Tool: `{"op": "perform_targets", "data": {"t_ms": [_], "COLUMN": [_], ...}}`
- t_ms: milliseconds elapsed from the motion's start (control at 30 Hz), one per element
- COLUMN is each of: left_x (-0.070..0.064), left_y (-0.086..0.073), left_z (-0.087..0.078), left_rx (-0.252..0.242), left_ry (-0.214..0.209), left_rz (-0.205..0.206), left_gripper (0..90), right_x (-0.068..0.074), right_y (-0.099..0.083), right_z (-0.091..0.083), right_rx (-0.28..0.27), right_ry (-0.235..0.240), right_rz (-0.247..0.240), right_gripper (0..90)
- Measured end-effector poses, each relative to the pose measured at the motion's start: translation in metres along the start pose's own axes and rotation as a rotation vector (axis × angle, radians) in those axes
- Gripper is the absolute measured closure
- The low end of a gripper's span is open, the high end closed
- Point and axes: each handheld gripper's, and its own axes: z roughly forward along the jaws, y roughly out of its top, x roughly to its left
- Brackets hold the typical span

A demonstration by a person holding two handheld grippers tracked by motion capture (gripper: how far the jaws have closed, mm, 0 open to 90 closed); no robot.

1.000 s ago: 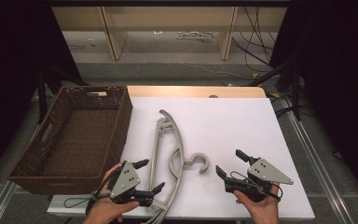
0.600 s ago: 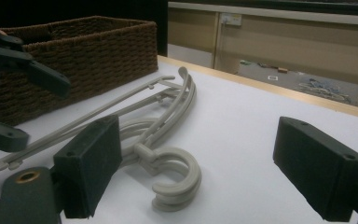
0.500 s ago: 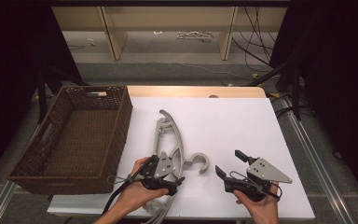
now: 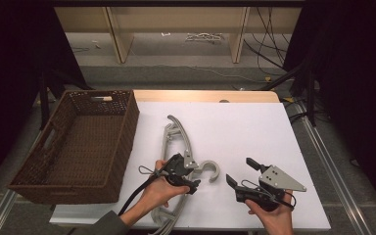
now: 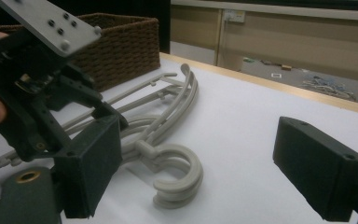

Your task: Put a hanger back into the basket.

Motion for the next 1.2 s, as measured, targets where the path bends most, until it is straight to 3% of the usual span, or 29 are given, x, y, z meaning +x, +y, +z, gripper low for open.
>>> {"op": "perform_targets", "data": {"t_ms": [300, 367, 467, 533, 567, 633, 800, 833, 1033, 1067, 1200], "left_x": [0.008, 0.009, 0.012, 0.014, 0.015, 0.019, 0.025, 0.029, 0.043, 0.046, 0.051], "left_y": [0.003, 0.005, 0.007, 0.007, 0.008, 0.008, 0.008, 0.006, 0.002, 0.001, 0.0], "left_z": [0.012, 0.018, 0.023, 0.024, 0.025, 0.024, 0.022, 0.021, 0.011, 0.006, -0.005], "left_rx": [0.07, 0.122, 0.149, 0.151, 0.14, 0.141, 0.145, 0.142, 0.124, 0.105, 0.091], "left_ry": [-0.021, -0.059, -0.075, -0.077, -0.094, -0.117, -0.144, -0.178, -0.199, -0.201, -0.213], "left_rz": [-0.025, -0.059, -0.045, -0.055, -0.095, -0.133, -0.179, -0.239, -0.293, -0.322, -0.334], "left_gripper": [42.1, 42.5, 44.2, 47.6, 49.5, 51.9, 56.0, 58.0, 63.2, 63.6, 64.6], "right_x": [0.001, 0.001, 0.001, 0.001, 0.001, 0.001, 0.001, 0.001, 0.001, 0.0, 0.001], "right_y": [0.0, 0.0, -0.001, -0.001, 0.0, -0.001, 0.0, -0.001, -0.001, -0.001, -0.001], "right_z": [0.0, 0.002, 0.002, 0.002, 0.001, 0.002, 0.002, 0.002, 0.002, 0.002, 0.003], "right_rx": [0.017, 0.004, 0.006, 0.006, 0.014, 0.011, 0.013, 0.014, 0.016, 0.017, 0.016], "right_ry": [0.008, 0.019, 0.015, 0.015, 0.018, 0.02, 0.023, 0.021, 0.022, 0.022, 0.024], "right_rz": [-0.007, -0.003, -0.014, -0.013, -0.013, -0.013, -0.012, -0.017, -0.017, -0.018, -0.018], "right_gripper": [16.5, 16.6, 16.8, 16.8, 16.8, 16.9, 17.0, 17.1, 17.1, 17.1, 17.1]}}
